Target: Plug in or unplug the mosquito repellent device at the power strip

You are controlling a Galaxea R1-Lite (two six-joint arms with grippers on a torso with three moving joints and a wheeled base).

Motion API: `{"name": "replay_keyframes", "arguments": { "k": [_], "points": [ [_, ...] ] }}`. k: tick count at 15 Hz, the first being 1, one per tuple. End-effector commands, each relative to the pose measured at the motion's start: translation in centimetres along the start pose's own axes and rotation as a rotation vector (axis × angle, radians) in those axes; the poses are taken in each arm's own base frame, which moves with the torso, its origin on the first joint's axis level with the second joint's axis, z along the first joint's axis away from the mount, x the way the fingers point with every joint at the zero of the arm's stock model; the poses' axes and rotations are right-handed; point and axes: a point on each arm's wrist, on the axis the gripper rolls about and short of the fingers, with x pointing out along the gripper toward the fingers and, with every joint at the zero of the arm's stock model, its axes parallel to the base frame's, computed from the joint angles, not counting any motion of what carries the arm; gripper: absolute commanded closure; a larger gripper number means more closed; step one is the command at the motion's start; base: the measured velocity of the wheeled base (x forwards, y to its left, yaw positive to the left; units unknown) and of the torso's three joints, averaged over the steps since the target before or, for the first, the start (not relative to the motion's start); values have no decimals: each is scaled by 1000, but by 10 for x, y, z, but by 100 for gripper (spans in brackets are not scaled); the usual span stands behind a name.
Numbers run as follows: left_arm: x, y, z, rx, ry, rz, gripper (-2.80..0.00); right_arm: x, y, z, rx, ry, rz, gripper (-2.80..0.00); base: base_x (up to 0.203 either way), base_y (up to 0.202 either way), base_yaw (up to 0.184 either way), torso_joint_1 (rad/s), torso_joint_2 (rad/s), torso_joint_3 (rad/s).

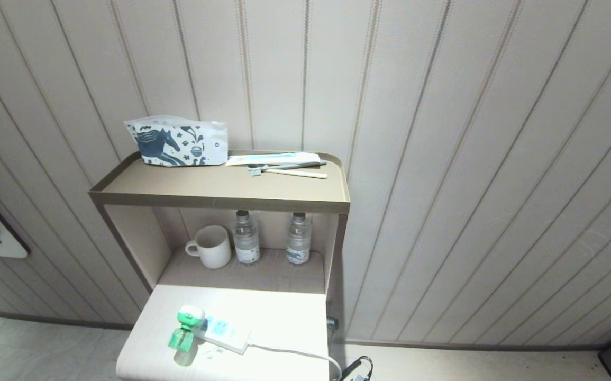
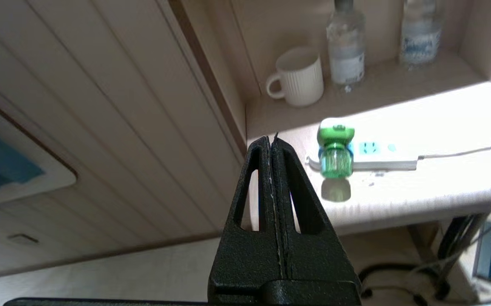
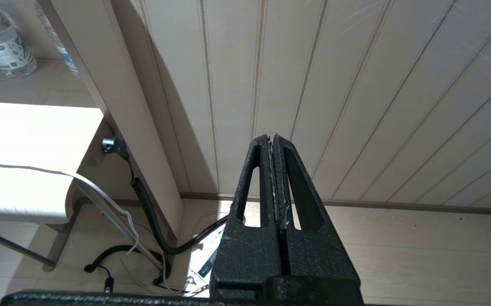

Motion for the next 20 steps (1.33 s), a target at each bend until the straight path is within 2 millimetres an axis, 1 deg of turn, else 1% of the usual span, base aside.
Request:
{"name": "replay_keyframes", "arguments": {
  "k": [1, 5, 7, 9, 10, 11, 12, 13, 20],
  "points": [
    [-6, -1, -1, -53, -86, 26, 0, 0, 0, 0, 0, 3, 0, 0, 0, 0, 0, 0, 0, 0],
    [-6, -1, 0, -18, -100, 28, 0, 0, 0, 0, 0, 3, 0, 0, 0, 0, 0, 0, 0, 0],
    [-6, -3, -6, -17, -45, 14, 0, 0, 0, 0, 0, 2, 0, 0, 0, 0, 0, 0, 0, 0],
    [-6, -2, -4, -25, -62, 18, 0, 0, 0, 0, 0, 2, 0, 0, 0, 0, 0, 0, 0, 0],
    [-6, -2, -4, -44, -64, 20, 0, 0, 0, 0, 0, 3, 0, 0, 0, 0, 0, 0, 0, 0],
    [-6, -2, -4, -101, -62, 21, 0, 0, 0, 0, 0, 1, 0, 0, 0, 0, 0, 0, 0, 0],
    [-6, -3, -7, -162, -27, 17, 0, 0, 0, 0, 1, 1, 0, 0, 0, 0, 0, 0, 0, 0],
    [-6, -4, -11, -185, 10, 10, 0, 0, 0, 0, 0, 3, 0, 0, 0, 0, 0, 0, 0, 0],
    [-6, -3, -9, -193, -12, 27, 0, -1, 0, 0, -1, -9, 5, 0, 0, 0, 0, 0, 0, 0]
  ]
}}
